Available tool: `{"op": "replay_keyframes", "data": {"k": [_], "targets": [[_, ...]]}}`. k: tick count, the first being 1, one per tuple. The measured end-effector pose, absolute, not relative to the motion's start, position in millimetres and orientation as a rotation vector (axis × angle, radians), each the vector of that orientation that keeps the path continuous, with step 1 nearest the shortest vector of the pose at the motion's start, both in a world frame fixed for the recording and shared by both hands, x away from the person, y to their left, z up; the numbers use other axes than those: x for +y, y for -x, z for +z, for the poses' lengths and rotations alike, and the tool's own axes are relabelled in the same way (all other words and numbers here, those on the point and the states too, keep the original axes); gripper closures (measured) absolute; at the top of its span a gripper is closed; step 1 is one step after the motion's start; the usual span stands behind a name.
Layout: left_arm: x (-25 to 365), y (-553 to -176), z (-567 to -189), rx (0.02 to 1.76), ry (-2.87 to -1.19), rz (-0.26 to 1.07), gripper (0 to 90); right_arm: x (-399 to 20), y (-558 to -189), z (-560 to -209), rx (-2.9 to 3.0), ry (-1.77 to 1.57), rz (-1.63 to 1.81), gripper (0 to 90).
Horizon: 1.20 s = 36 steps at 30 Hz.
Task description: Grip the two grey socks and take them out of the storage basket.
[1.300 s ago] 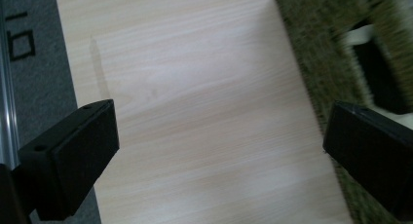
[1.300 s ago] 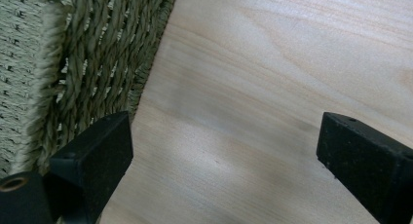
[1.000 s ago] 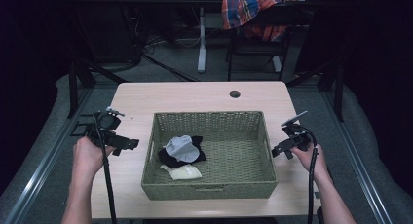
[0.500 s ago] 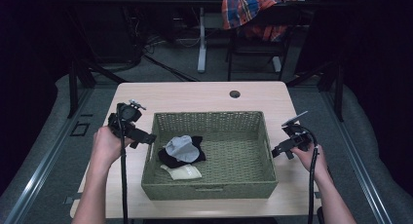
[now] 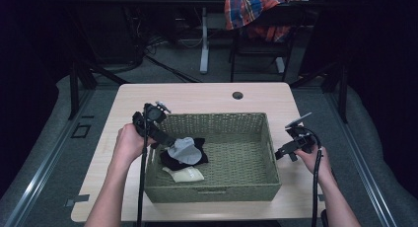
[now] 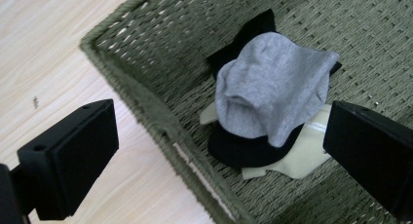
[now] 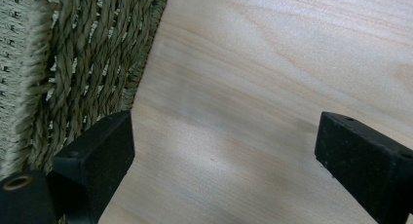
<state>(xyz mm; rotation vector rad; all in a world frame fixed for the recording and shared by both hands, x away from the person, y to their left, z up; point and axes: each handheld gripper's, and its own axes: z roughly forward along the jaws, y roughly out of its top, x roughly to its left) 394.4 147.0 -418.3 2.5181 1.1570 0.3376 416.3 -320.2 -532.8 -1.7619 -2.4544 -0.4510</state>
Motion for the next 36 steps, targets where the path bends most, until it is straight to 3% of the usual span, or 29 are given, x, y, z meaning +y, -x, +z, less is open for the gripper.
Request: {"op": "replay_keyframes", "data": {"k": [9, 13, 14, 16, 28, 36], "targets": [[127, -398, -434, 1.115, -2.561, 0.311, 0.0, -319, -415, -534, -2.444, 1.791, -0.475, 7.1], [120, -399, -447, 1.095, -2.598, 0.234, 0.1, -319, -415, -534, -2.445, 1.788, -0.474, 7.1], [118, -399, -449, 1.092, -2.603, 0.216, 3.9, -318, -415, -535, -2.439, 1.804, -0.485, 7.1], [114, -398, -453, 1.078, -2.616, 0.209, 21.7, -318, -415, -535, -2.439, 1.802, -0.483, 7.1], [97, -394, -466, 0.945, -2.689, 0.135, 56.1, -318, -415, -535, -2.442, 1.791, -0.476, 7.2], [98, -392, -467, 0.955, -2.671, 0.192, 82.3, -320, -417, -534, -2.45, 1.771, -0.446, 7.2]]}}
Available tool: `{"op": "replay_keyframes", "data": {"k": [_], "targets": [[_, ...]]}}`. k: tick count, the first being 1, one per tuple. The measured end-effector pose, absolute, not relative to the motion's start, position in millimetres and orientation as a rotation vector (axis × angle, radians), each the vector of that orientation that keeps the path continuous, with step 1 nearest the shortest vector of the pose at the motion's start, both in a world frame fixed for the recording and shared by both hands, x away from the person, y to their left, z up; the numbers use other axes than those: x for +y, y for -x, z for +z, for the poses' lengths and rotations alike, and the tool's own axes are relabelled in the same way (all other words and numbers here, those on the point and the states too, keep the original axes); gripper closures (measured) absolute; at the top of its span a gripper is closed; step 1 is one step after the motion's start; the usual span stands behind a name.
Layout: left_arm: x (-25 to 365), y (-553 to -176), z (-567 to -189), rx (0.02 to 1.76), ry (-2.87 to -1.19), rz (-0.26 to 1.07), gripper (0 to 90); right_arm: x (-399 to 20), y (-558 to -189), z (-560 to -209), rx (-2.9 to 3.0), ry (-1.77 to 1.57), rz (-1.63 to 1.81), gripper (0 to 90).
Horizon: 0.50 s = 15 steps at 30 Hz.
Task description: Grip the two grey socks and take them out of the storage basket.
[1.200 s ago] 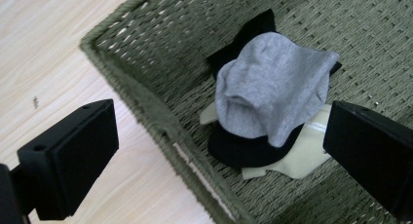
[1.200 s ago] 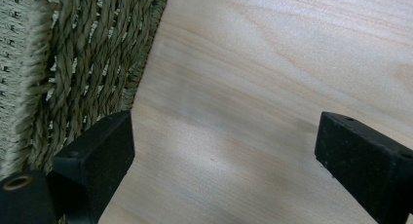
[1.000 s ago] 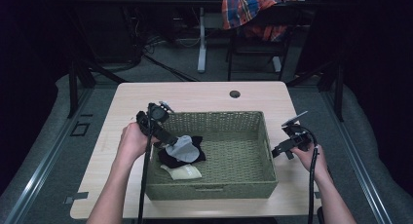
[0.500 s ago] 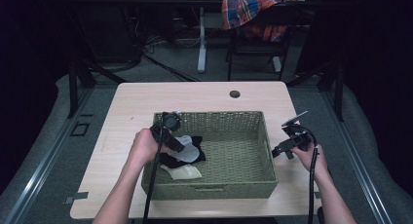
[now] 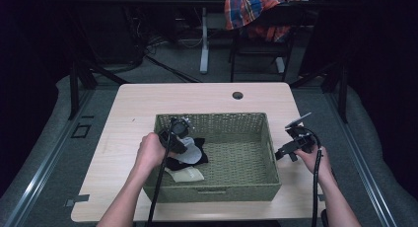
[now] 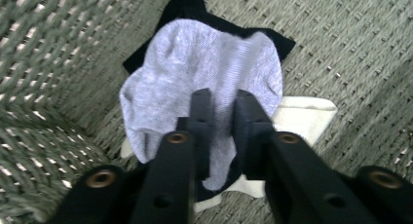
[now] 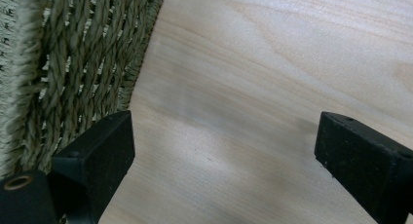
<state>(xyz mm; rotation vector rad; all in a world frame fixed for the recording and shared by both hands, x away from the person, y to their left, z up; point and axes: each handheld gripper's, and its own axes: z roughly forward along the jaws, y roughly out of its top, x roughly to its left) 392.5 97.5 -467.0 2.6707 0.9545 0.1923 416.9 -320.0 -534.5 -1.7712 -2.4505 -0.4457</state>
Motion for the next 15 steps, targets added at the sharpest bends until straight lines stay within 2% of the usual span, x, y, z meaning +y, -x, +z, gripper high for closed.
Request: {"op": "replay_keyframes", "data": {"k": [4, 15], "targets": [[100, -389, -460, 0.946, -2.656, 0.203, 85.7, -319, -415, -532, -2.461, 1.762, -0.448, 7.2], [111, -387, -434, 0.947, -2.595, 0.23, 85.6, -320, -416, -533, -2.457, 1.763, -0.445, 7.2]]}}
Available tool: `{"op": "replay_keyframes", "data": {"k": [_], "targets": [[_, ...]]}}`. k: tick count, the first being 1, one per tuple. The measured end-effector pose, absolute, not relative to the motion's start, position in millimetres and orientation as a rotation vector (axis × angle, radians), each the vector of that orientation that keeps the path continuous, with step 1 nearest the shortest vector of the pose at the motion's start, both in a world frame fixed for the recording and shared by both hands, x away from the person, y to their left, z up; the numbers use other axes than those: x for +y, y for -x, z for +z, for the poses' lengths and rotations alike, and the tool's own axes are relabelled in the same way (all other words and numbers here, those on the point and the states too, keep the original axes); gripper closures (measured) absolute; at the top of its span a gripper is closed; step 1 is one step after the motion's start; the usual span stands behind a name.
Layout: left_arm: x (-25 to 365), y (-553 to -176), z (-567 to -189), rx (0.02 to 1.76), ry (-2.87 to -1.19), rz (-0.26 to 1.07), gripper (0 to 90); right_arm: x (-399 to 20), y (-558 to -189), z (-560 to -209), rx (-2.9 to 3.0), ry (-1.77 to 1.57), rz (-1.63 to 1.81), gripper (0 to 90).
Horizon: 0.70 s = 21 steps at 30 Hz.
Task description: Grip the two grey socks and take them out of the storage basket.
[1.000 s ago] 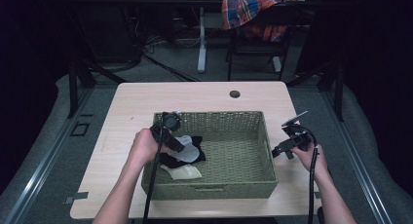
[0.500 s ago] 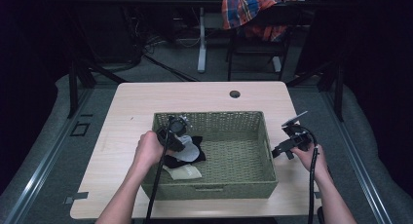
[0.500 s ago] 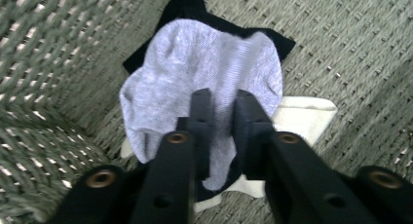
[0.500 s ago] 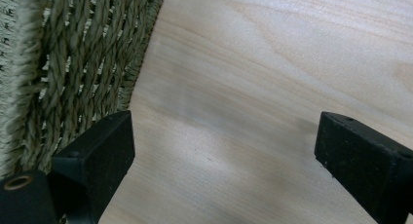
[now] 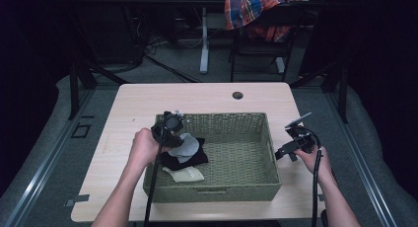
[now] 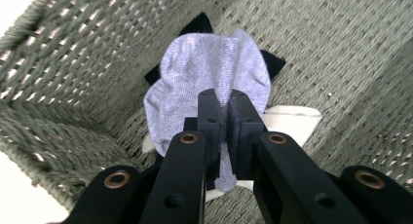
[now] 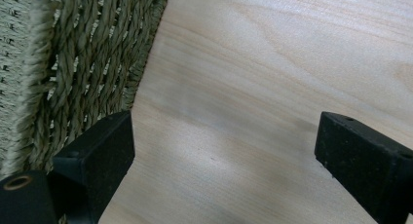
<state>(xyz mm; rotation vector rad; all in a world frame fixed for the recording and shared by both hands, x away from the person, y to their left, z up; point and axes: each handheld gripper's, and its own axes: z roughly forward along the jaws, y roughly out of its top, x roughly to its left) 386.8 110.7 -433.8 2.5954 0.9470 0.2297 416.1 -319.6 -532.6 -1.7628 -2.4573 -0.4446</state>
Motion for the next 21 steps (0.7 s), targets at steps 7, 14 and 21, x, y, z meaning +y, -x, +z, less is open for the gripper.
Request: {"op": "replay_keyframes", "data": {"k": [7, 14, 21], "targets": [[114, -386, -418, 0.943, -2.574, 0.261, 85.4, -319, -415, -535, -2.431, 1.799, -0.498, 7.2], [116, -390, -409, 0.944, -2.59, 0.269, 85.5, -319, -416, -533, -2.455, 1.764, -0.447, 7.2], [117, -400, -399, 0.954, -2.603, 0.28, 85.4, -319, -416, -533, -2.451, 1.768, -0.453, 7.2]]}}
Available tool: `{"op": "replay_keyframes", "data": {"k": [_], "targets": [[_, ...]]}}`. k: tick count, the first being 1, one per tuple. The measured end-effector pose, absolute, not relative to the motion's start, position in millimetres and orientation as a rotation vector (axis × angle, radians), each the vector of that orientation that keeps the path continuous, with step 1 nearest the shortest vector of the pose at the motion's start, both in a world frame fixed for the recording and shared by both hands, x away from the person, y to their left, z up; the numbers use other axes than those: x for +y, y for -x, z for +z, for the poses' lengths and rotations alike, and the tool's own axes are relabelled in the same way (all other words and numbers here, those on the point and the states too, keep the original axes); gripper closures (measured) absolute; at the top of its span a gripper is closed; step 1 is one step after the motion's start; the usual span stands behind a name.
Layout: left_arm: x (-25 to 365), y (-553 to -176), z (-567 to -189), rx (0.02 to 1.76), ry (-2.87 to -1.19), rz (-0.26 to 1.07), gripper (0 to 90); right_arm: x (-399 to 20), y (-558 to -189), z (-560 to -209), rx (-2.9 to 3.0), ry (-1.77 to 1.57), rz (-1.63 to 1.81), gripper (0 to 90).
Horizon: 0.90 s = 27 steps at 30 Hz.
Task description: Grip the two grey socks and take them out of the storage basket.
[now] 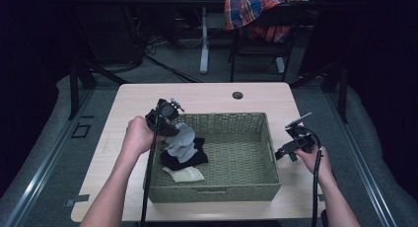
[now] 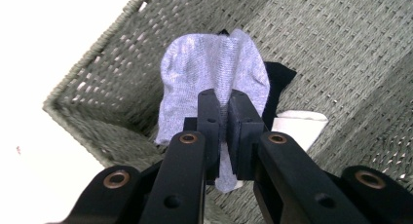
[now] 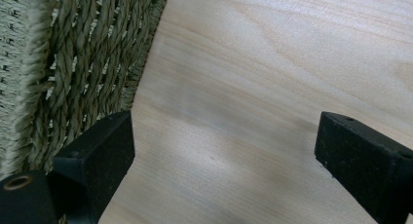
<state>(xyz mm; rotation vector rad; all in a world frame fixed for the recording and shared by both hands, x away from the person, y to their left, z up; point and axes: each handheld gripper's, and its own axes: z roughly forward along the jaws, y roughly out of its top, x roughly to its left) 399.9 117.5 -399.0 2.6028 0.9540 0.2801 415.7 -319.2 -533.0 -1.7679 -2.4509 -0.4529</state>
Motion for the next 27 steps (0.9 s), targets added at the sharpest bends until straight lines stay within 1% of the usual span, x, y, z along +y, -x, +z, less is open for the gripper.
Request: {"op": "replay_keyframes", "data": {"k": [14, 27], "targets": [[120, -414, -378, 0.981, -2.621, 0.326, 85.5, -319, -416, -532, -2.458, 1.766, -0.445, 7.3], [133, -424, -364, 1.025, -2.61, 0.367, 85.5, -320, -416, -534, -2.452, 1.778, -0.435, 7.8]]}}
